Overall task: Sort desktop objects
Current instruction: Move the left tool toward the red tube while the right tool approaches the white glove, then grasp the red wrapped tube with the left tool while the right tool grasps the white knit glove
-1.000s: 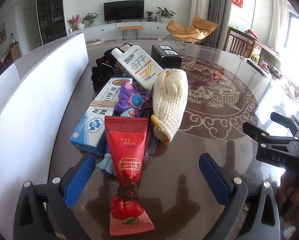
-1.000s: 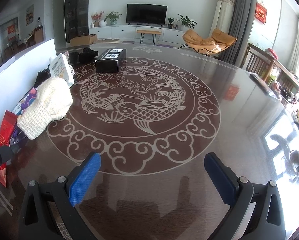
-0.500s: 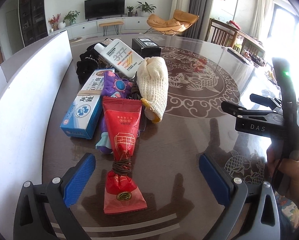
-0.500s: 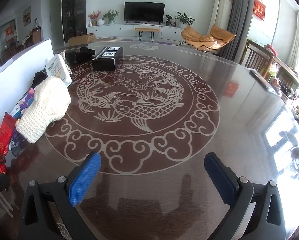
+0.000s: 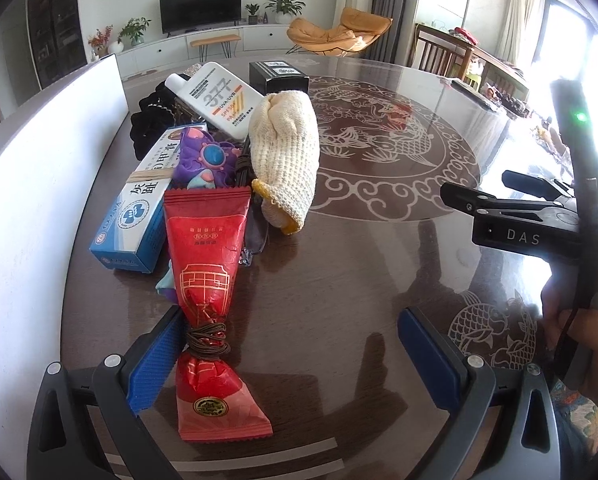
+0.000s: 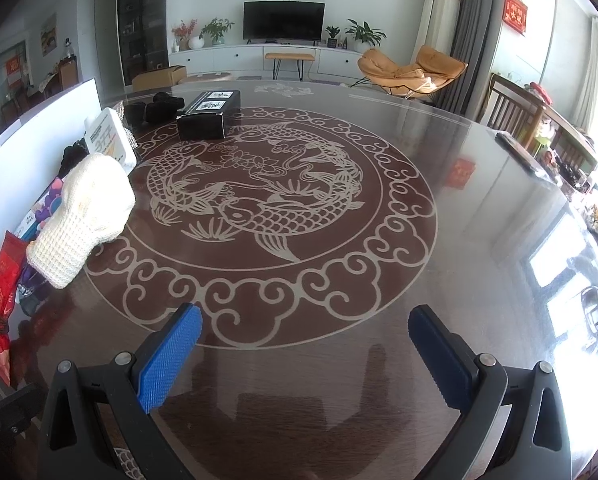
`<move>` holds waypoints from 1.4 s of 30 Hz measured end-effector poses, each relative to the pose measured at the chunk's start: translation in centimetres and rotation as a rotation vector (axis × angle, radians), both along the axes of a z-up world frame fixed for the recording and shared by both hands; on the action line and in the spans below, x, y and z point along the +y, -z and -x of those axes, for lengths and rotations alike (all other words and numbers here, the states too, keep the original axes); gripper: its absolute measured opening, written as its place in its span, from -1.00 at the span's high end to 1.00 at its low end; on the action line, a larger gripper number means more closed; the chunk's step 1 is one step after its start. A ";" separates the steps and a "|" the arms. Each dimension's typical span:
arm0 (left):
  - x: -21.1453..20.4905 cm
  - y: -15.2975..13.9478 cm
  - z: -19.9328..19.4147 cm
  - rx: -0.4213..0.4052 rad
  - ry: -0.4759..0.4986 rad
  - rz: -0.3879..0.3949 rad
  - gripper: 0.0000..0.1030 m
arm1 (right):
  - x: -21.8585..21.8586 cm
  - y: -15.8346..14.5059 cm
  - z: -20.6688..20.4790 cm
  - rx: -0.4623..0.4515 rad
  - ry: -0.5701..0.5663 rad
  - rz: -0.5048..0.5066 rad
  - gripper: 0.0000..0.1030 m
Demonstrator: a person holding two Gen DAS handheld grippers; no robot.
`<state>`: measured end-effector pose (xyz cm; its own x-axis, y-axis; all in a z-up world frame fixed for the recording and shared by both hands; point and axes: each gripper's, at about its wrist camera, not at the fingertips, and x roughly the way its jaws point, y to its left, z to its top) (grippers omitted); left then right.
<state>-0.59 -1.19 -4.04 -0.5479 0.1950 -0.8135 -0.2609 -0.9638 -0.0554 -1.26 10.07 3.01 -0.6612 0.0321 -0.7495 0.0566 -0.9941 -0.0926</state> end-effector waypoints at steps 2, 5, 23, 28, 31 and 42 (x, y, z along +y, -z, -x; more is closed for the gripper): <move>0.0 0.2 0.1 -0.011 -0.008 0.001 -1.00 | 0.1 0.0 0.0 0.001 0.002 0.003 -1.00; 0.1 0.3 0.2 -0.022 -0.011 0.020 -1.00 | 0.3 -0.1 0.0 0.001 0.008 0.010 -1.00; 0.6 0.7 0.3 -0.041 -0.042 0.077 -1.00 | 0.8 0.0 0.2 -0.003 0.024 0.038 -1.00; 0.6 0.6 0.4 -0.082 -0.021 0.090 -1.00 | 0.7 0.1 0.3 -0.006 0.026 0.038 -1.00; -0.1 0.5 -0.1 -0.092 -0.006 0.096 -1.00 | 0.7 0.2 0.3 -0.010 0.027 0.036 -1.00; -1.8 -1.7 -2.3 -0.016 -0.019 0.049 0.65 | 1.1 0.3 0.4 -0.025 0.022 0.065 -1.00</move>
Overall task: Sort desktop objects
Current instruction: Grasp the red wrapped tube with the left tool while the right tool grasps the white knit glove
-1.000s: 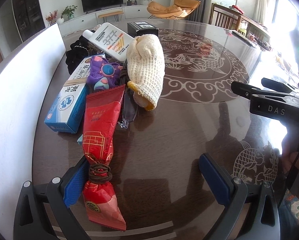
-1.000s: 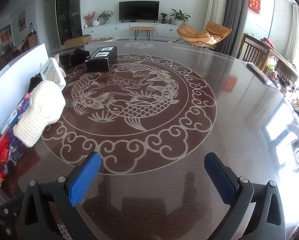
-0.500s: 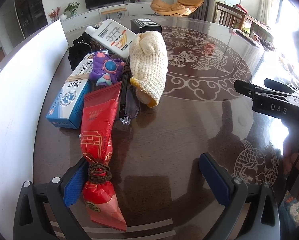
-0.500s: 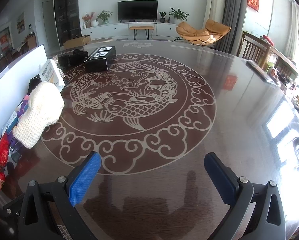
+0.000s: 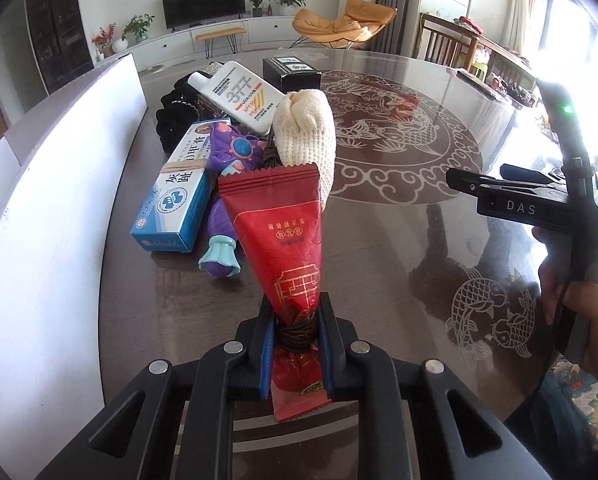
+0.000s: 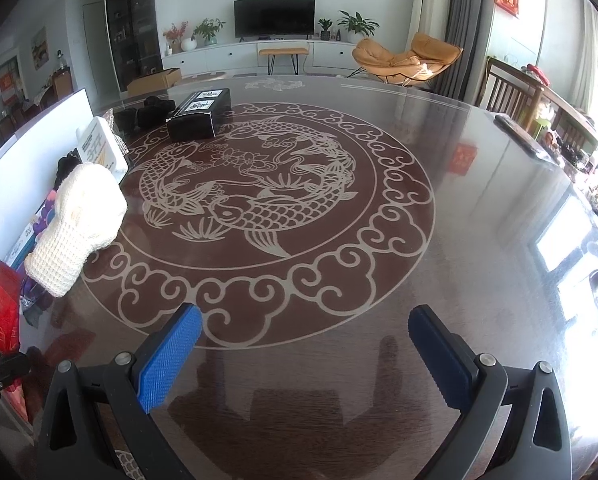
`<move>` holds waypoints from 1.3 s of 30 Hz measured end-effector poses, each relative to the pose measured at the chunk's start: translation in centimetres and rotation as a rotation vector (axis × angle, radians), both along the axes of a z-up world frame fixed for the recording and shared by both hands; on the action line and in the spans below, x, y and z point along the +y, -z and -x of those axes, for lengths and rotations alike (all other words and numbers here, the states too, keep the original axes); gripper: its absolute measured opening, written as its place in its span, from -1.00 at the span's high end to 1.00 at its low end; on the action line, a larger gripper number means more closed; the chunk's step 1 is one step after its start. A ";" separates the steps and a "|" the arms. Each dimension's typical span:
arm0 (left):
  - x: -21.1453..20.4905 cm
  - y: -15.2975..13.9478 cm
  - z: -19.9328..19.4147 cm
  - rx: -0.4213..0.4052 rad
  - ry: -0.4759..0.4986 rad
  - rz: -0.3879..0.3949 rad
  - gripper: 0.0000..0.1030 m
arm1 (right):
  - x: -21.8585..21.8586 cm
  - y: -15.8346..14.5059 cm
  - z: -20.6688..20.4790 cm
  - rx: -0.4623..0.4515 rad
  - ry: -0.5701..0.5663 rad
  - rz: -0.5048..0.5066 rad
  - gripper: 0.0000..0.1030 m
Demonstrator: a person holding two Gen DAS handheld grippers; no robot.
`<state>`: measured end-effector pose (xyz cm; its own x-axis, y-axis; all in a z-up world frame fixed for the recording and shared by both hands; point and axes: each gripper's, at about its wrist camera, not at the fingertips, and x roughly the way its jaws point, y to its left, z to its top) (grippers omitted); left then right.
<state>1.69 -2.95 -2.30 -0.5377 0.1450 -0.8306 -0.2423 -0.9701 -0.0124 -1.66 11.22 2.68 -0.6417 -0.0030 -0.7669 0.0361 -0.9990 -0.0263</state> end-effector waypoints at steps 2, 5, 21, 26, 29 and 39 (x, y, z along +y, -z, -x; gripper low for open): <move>-0.7 -0.3 -0.4 0.014 -0.032 -0.017 0.65 | 0.3 -0.2 -0.2 0.014 -0.032 0.058 -1.00; -2.3 -0.2 -0.4 0.018 -0.082 -0.062 0.65 | -0.5 -1.4 -0.6 0.037 -0.158 0.192 -1.00; -3.3 1.0 -1.2 -0.012 -0.073 -0.148 0.65 | -11.0 -0.7 6.3 -0.273 -0.460 0.461 0.16; -1.7 1.0 -0.5 -0.017 -0.041 -0.173 0.65 | -5.4 -0.5 4.4 -0.304 -0.418 0.411 0.16; -1.2 1.0 -0.1 -0.017 -0.044 -0.161 0.63 | -2.9 -0.7 3.5 -0.299 -0.381 0.282 0.02; -3.0 -0.1 -1.4 -0.003 -0.048 -0.094 -0.27 | -4.6 -1.8 3.9 -0.270 -0.340 0.290 -0.85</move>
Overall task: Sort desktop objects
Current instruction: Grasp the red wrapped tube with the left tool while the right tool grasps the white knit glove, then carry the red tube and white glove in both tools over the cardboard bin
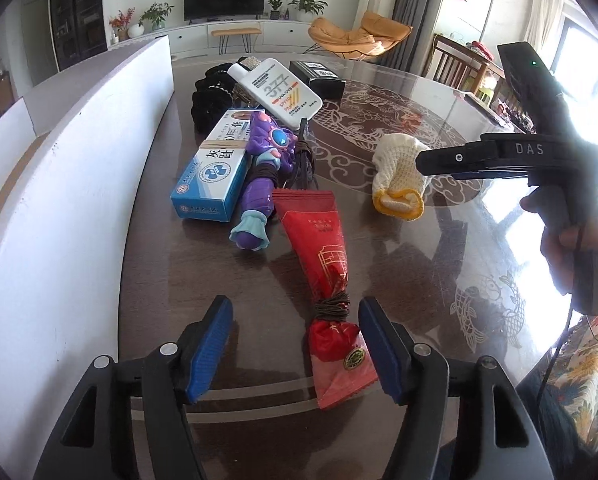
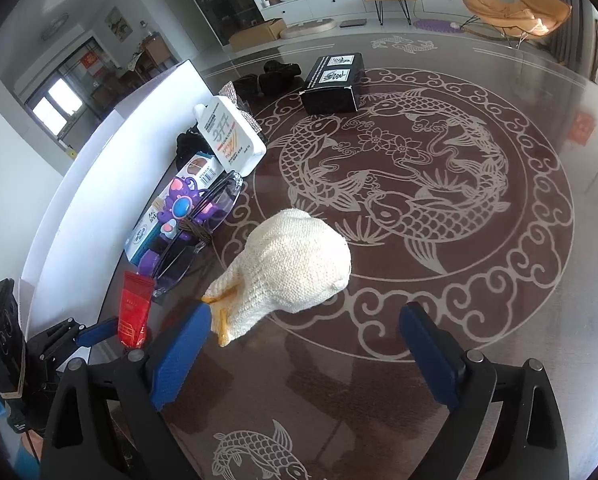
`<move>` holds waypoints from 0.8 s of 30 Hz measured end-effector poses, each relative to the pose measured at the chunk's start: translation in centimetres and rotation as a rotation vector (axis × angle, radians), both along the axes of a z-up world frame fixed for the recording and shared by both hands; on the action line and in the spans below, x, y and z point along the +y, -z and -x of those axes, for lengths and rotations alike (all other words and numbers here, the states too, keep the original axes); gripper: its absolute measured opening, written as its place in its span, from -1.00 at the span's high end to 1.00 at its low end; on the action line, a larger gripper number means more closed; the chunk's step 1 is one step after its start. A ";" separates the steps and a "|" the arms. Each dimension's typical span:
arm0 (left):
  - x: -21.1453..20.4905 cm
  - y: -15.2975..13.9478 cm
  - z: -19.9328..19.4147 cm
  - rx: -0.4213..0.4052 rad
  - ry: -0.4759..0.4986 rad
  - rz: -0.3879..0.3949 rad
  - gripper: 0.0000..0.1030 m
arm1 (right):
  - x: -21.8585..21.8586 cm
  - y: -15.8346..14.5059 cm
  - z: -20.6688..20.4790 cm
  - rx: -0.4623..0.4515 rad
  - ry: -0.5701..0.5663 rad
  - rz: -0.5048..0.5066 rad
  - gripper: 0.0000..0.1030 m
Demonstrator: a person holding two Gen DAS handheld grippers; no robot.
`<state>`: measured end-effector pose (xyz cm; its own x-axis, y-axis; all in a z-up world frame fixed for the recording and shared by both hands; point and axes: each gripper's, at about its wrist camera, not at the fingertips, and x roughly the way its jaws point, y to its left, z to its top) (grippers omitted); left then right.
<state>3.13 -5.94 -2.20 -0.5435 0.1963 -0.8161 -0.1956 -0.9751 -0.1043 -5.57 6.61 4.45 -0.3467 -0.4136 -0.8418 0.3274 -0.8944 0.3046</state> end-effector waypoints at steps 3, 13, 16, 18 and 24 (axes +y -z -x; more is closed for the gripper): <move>0.9 0.2 0.0 -0.018 0.016 -0.008 -0.28 | -1.6 0.9 0.7 -0.016 0.041 -0.017 -0.85; 3.3 0.2 0.6 0.016 -0.028 -0.020 0.60 | -4.8 1.1 0.2 0.073 -0.029 -0.185 -0.18; 2.1 -1.5 -0.4 0.061 -0.043 -0.093 0.60 | -3.1 -0.5 -0.7 0.101 -0.026 -0.185 -0.11; 1.6 -2.9 -1.1 0.091 -0.050 -0.113 0.60 | -2.1 -1.6 -1.3 0.127 -0.036 -0.197 -0.11; -1.7 -7.8 -3.0 0.177 -0.105 -0.201 0.60 | -1.4 -4.5 -2.9 0.157 -0.068 -0.179 -0.11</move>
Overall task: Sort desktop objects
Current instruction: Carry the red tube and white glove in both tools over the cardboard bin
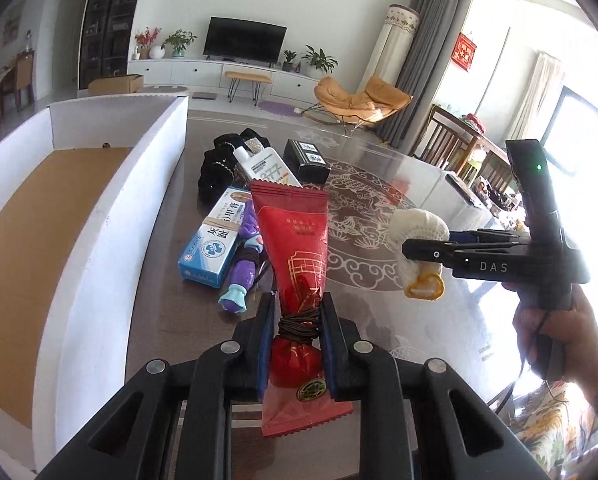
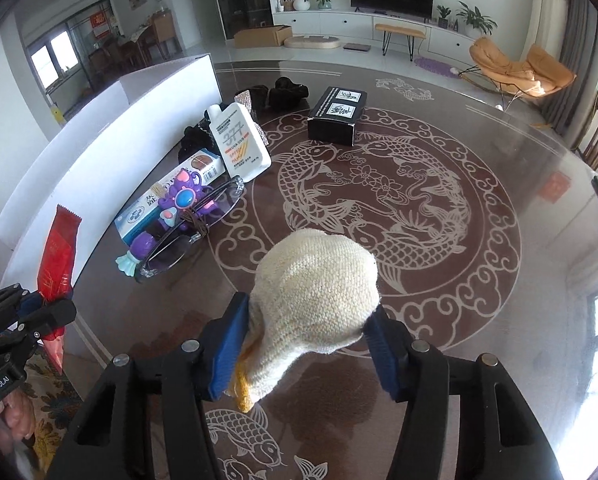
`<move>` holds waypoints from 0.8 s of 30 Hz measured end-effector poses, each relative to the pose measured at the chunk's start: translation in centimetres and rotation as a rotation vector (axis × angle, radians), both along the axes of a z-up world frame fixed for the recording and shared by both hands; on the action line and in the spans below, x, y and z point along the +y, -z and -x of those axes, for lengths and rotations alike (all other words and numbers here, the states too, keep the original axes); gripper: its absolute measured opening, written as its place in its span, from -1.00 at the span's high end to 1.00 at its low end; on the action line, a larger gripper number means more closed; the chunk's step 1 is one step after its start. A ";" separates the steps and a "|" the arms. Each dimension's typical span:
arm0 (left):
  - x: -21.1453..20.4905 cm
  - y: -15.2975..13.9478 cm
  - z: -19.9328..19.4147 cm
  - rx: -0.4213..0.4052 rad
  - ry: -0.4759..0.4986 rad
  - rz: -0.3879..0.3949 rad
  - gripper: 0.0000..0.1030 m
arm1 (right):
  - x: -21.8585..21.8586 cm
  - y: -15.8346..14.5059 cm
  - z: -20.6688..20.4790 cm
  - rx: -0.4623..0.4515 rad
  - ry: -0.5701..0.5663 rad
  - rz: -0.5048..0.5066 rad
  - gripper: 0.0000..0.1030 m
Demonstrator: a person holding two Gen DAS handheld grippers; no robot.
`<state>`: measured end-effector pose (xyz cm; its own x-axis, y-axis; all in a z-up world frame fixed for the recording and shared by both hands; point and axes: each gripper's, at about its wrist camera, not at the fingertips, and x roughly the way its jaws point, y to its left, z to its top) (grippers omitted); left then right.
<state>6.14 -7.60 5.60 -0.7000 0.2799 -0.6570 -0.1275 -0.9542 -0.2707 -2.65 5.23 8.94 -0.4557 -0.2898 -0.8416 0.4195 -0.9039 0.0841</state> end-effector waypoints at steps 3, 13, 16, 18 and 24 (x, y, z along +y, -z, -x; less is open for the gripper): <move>-3.0 -2.5 -0.6 0.037 -0.044 -0.014 0.60 | -2.0 -2.3 -0.8 0.025 -0.041 0.045 -0.11; -16.4 -6.6 -1.9 0.039 -0.277 0.059 0.60 | -17.7 -9.3 -2.8 0.064 -0.299 0.232 -0.11; -20.1 -5.7 -2.0 -0.012 -0.337 0.062 0.60 | -22.9 -10.2 -4.3 0.070 -0.390 0.251 -0.12; -22.2 -4.7 -2.1 -0.051 -0.366 0.053 0.60 | -25.9 -10.5 -5.1 0.078 -0.440 0.249 -0.12; -25.0 -2.0 -2.4 -0.158 -0.409 0.086 0.60 | -32.8 -9.2 -5.9 0.062 -0.520 0.203 -0.12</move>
<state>8.53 -32.58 7.57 -0.6308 -0.0593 -0.7736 0.3012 -0.9376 -0.1737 3.22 -27.54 18.16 -0.2560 -0.6430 -0.7218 0.8155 -0.5446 0.1959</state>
